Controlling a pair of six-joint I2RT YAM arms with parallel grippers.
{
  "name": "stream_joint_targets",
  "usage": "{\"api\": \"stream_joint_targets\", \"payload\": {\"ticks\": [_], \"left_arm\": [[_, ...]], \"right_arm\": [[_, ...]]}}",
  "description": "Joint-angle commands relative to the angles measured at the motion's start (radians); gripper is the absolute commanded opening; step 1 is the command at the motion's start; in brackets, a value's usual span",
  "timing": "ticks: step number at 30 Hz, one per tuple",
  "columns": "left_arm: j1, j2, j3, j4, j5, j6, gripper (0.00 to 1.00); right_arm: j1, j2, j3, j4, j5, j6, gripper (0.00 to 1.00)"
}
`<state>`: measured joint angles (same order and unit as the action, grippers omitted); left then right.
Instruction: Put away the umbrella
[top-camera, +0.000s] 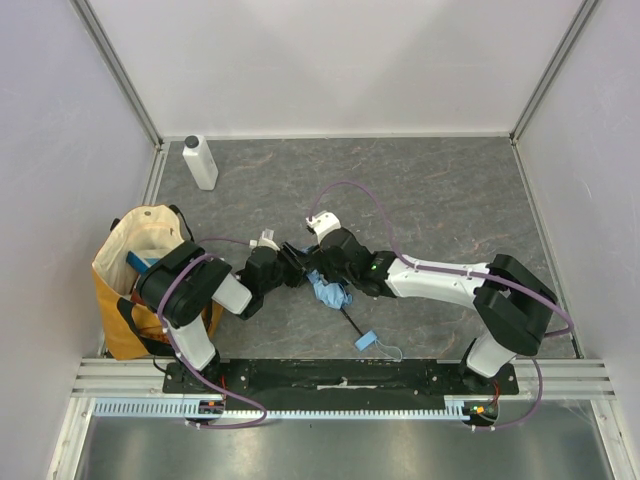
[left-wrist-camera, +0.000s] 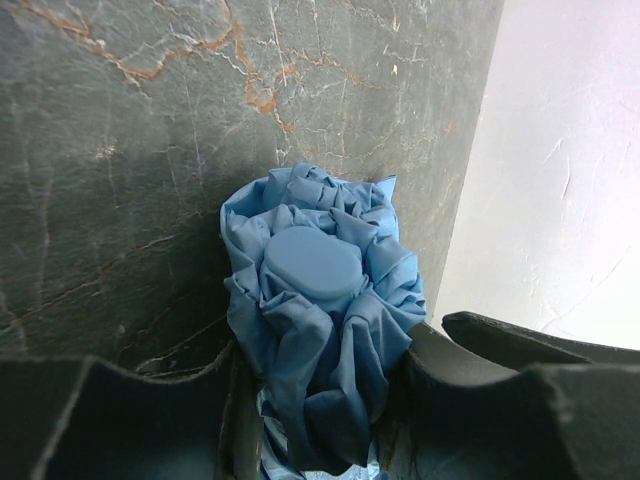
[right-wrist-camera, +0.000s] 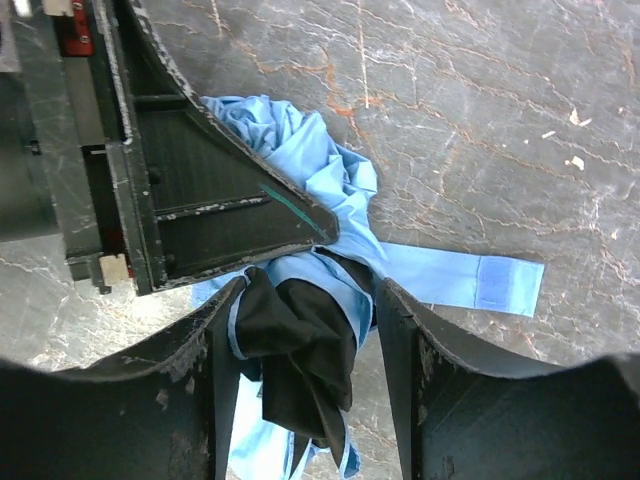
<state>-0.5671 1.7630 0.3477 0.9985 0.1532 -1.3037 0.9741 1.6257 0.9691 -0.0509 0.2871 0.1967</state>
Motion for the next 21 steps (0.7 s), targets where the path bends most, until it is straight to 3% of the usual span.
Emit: {"api": "stream_joint_targets", "payload": {"ticks": [1,7,10,17,21], "left_arm": [[-0.001,-0.005,-0.010,-0.077,-0.066,0.050,0.02],[-0.001,-0.007,-0.012,-0.069,-0.063,0.041,0.02],[-0.002,-0.014,-0.015,-0.081,-0.069,0.035,0.02],[-0.001,-0.026,0.000,-0.153,-0.083,-0.003,0.02],[-0.001,-0.042,0.014,-0.216,-0.095,-0.012,0.02]], "right_arm": [[-0.012,-0.010,-0.033,-0.007,0.107,0.032,0.54],[-0.017,-0.006,-0.107,-0.029,0.181,0.038,0.39],[-0.017,0.016,-0.135,-0.017,0.140,0.027,0.30],[-0.017,0.103,-0.211,0.124,-0.091,0.070,0.29],[-0.017,0.074,-0.259,0.135,-0.060,0.093,0.43]]}}
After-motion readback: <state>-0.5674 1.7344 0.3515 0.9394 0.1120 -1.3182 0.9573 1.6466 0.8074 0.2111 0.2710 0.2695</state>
